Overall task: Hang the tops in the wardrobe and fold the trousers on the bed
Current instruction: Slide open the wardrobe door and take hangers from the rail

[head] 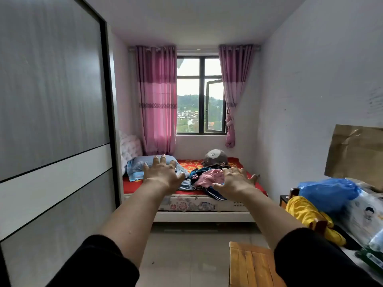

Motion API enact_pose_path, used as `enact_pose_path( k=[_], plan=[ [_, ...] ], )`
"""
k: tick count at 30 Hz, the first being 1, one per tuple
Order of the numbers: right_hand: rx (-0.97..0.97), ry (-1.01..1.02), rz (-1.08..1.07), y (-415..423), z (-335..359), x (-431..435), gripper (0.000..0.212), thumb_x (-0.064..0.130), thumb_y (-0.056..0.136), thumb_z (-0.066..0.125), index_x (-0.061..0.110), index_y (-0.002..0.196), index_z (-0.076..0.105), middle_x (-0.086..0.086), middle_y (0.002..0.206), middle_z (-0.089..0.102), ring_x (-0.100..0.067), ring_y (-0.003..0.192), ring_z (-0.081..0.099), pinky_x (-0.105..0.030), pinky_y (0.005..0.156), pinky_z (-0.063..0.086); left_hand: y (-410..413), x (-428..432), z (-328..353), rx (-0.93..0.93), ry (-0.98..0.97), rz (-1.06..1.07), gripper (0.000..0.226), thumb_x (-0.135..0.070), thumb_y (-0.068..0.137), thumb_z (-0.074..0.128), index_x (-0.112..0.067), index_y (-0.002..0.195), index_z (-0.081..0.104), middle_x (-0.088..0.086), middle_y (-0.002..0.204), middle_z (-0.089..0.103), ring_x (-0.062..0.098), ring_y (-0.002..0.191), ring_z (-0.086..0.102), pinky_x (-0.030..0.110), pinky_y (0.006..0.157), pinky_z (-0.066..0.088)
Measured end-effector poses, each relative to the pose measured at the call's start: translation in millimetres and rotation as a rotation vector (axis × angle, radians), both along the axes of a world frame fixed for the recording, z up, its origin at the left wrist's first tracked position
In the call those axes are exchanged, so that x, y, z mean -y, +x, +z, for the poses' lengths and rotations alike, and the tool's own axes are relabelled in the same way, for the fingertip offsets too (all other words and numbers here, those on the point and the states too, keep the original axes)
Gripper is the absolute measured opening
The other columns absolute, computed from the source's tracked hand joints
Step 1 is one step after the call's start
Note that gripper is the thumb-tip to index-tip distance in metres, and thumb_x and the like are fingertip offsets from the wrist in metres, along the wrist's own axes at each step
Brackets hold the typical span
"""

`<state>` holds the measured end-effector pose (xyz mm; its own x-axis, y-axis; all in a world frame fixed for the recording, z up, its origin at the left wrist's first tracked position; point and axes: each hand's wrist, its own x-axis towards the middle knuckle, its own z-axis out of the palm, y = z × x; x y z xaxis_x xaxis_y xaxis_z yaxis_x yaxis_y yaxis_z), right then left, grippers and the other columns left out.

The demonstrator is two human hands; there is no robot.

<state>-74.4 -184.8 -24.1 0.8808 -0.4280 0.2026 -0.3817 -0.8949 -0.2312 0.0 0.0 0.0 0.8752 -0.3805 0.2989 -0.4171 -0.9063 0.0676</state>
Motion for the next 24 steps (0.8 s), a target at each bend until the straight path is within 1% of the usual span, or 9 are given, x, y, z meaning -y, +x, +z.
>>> enact_pose_path(
  k=[3,5,8,12,14,17,20,24],
  plan=[
    [0.024,-0.076,0.016,13,-6,4,0.066,0.059,0.090,0.047,0.024,0.144,0.034,-0.007,0.148,0.034,-0.029,0.139,0.024,-0.058,0.112,0.015,9,9,-8,0.006,-0.004,0.003,0.061,-0.056,0.094,0.030,-0.027,0.148,0.027,0.008,0.158,0.015,0.027,0.145,0.010,0.052,0.115,0.016],
    [0.029,-0.086,0.043,26,-12,3,0.065,0.060,0.088,0.048,0.024,0.142,0.036,-0.008,0.147,0.035,-0.030,0.138,0.025,-0.061,0.112,0.015,17,12,-16,0.012,-0.027,-0.005,0.061,-0.055,0.094,0.032,-0.026,0.147,0.028,0.008,0.157,0.018,0.027,0.144,0.013,0.051,0.115,0.017],
    [0.010,-0.080,0.067,52,-23,2,0.070,0.058,0.088,0.049,0.022,0.145,0.032,-0.007,0.150,0.032,-0.032,0.141,0.021,-0.065,0.111,0.011,38,15,-29,0.024,-0.013,0.012,0.062,-0.054,0.093,0.034,-0.024,0.147,0.028,0.009,0.157,0.019,0.027,0.144,0.015,0.048,0.114,0.021],
    [0.035,-0.066,0.130,104,-33,-2,0.071,0.057,0.089,0.049,0.021,0.147,0.029,-0.005,0.151,0.030,-0.030,0.140,0.021,-0.060,0.111,0.013,89,15,-45,0.029,-0.008,0.059,0.065,-0.056,0.092,0.037,-0.021,0.146,0.031,0.009,0.156,0.021,0.027,0.143,0.018,0.047,0.113,0.025],
    [0.053,-0.046,0.166,140,-39,-5,0.073,0.055,0.090,0.050,0.021,0.149,0.025,-0.005,0.151,0.029,-0.030,0.140,0.022,-0.059,0.111,0.014,122,13,-53,0.020,0.001,0.079,0.065,-0.055,0.092,0.037,-0.020,0.147,0.030,0.010,0.156,0.021,0.027,0.144,0.018,0.048,0.113,0.025],
    [0.044,-0.052,0.207,200,-44,-11,0.075,0.055,0.089,0.052,0.020,0.149,0.024,-0.006,0.150,0.029,-0.030,0.138,0.023,-0.060,0.112,0.020,174,6,-55,0.037,0.034,0.104,0.063,-0.054,0.093,0.035,-0.022,0.147,0.029,0.011,0.157,0.019,0.027,0.144,0.017,0.048,0.114,0.023],
    [0.022,-0.042,0.241,270,-37,-17,0.075,0.055,0.088,0.055,0.019,0.147,0.026,-0.006,0.151,0.027,-0.031,0.139,0.021,-0.061,0.110,0.015,238,-5,-45,0.062,0.022,0.120,0.061,-0.054,0.093,0.035,-0.021,0.145,0.032,0.010,0.156,0.022,0.026,0.143,0.019,0.047,0.112,0.023],
    [0.053,-0.038,0.274,362,-23,-27,0.071,0.053,0.088,0.054,0.019,0.146,0.029,-0.007,0.151,0.027,-0.031,0.139,0.022,-0.059,0.109,0.018,325,-26,-32,0.064,0.025,0.182,0.060,-0.051,0.093,0.036,-0.021,0.145,0.033,0.009,0.155,0.024,0.026,0.142,0.021,0.047,0.110,0.026]
  ],
)
